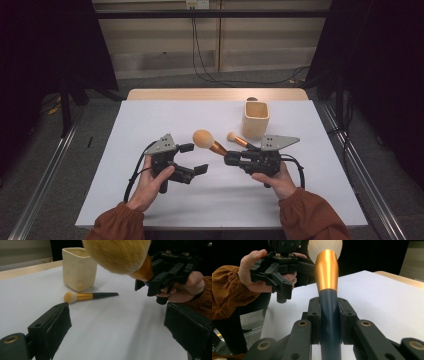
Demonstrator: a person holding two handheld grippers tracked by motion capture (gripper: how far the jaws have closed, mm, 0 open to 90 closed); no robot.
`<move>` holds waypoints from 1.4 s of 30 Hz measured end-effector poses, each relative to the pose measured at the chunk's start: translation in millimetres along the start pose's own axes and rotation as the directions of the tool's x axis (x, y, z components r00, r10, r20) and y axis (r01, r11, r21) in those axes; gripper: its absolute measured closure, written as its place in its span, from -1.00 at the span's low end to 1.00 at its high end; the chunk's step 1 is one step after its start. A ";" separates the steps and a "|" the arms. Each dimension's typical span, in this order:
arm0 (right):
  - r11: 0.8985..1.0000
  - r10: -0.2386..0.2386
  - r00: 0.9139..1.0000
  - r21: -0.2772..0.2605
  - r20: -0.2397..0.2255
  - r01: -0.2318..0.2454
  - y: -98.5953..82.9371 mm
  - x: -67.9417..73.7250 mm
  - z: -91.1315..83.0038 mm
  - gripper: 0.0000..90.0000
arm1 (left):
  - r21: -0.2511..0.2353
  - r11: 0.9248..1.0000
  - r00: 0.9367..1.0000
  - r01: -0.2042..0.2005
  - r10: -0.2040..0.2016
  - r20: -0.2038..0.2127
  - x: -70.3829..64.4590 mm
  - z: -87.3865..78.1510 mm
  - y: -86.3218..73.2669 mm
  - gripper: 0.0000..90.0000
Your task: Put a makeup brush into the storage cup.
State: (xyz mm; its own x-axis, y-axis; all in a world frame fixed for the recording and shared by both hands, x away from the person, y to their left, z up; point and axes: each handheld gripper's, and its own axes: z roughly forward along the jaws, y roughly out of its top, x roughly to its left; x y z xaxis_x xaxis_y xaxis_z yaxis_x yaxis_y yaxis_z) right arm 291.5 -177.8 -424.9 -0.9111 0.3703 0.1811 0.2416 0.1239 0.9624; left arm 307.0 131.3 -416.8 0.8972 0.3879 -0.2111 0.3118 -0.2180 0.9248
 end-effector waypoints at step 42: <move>1.000 0.000 0.999 -0.024 -0.042 -0.001 -0.9 -1.4 0.3 0.68 | -0.162 0.984 0.985 0.077 -0.050 0.167 -9.7 32.4 18.7 0.00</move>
State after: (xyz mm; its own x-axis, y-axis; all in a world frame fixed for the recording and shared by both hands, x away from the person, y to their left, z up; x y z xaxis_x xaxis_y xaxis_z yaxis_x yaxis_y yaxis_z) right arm 292.7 -178.2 -426.0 -0.9242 0.3317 0.1892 0.2343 0.1015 0.9668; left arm 314.2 94.4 -407.7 0.9200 0.2437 -0.3068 0.3255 -0.0394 0.9447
